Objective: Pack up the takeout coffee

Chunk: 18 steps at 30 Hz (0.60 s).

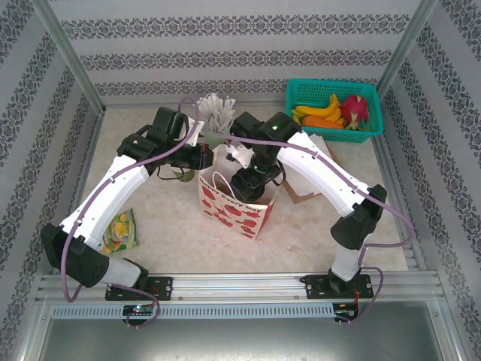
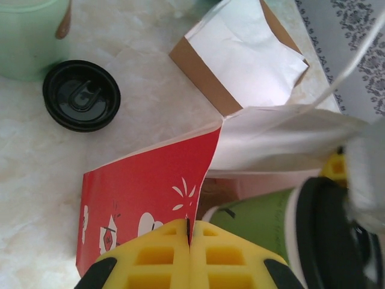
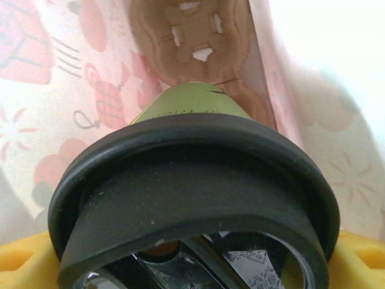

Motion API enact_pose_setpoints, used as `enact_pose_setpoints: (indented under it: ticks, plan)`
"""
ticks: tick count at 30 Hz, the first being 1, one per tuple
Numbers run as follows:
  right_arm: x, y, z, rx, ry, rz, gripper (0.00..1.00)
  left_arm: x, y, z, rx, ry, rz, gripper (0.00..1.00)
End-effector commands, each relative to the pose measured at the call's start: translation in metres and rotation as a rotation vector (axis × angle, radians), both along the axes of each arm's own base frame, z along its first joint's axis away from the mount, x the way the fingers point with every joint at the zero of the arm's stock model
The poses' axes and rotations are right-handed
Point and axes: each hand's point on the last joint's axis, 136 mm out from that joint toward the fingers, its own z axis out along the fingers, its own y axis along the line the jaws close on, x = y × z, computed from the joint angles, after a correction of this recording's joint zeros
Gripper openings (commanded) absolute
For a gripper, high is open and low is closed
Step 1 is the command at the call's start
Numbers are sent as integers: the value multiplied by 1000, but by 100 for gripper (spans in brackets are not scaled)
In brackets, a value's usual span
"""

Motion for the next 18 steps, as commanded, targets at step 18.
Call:
enact_pose_setpoints:
  ticks: [18]
  plan:
    - [-12,-2,-26,-127,16,78,59,-8,-12,12,-31,6,-116,0]
